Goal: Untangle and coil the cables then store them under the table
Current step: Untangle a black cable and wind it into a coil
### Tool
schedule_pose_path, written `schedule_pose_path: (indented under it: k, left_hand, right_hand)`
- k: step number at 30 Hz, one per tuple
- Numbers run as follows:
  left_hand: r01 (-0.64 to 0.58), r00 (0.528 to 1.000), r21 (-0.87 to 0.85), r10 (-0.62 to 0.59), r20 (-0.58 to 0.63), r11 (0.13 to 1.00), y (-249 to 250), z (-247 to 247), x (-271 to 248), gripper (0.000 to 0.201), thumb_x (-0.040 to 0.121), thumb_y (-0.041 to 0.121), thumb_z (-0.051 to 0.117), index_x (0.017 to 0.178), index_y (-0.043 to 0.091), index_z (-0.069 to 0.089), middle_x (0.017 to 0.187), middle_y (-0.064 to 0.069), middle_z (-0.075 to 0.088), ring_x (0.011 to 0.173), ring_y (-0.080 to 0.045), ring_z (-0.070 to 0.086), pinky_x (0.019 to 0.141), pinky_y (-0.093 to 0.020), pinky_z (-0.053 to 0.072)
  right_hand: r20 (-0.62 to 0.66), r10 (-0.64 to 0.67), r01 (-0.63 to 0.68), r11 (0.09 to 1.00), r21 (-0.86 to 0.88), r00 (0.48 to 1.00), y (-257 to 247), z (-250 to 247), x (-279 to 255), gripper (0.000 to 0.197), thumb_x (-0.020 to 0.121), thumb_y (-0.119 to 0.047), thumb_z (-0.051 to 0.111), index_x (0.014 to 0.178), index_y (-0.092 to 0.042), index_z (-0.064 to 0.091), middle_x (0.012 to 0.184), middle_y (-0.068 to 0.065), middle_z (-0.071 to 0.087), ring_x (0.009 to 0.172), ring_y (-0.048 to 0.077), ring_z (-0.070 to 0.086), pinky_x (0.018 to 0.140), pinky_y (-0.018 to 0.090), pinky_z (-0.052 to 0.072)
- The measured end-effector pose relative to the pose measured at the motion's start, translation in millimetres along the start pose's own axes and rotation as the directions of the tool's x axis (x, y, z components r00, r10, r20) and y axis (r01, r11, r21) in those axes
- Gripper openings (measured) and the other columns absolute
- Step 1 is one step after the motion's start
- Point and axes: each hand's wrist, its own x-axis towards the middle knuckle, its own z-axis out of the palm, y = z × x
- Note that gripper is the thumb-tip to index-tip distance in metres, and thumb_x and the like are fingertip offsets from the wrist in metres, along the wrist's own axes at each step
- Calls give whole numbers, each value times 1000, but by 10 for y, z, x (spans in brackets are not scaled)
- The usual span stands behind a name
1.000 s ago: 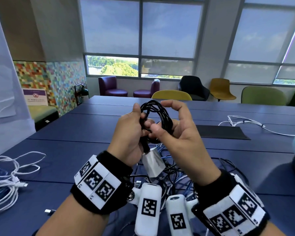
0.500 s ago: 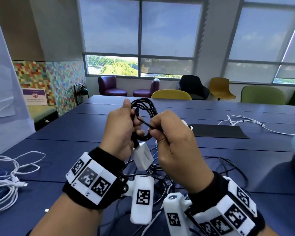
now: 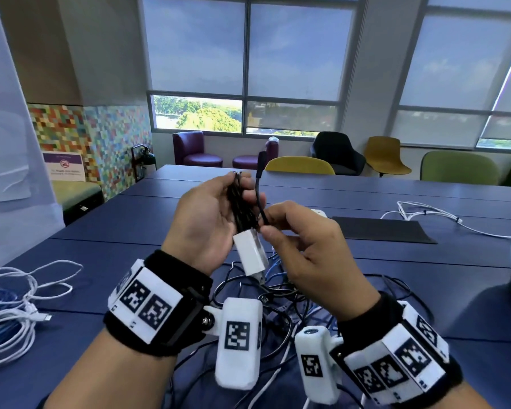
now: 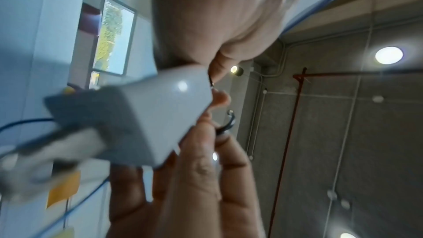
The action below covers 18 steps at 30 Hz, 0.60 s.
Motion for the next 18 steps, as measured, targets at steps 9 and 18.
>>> schedule_pose_path:
  k: [9,18]
  left_hand:
    - [-201,976,387,151,157,900,-58,130,-132,24,102,22,40,99,9,60,79,-7,74,65,-14,70,51,-23,52]
    - [-181,971,568,54,234,803,-163,164,-167,33,101,29,44,88,18,71,55,-1,53,44,-7,45,44,-17,34]
  right_hand:
    - [-111,-163,122,945,-303,980,22,-50,6,9,89,-20,71,97,-18,74,89,3,55,86,21,45,75,29,40]
    - [-84,-135,119,979,-168,987,2,-183,41,9,84,-11,76,93,-14,76,132,10,55,127,24,51,102,36,44]
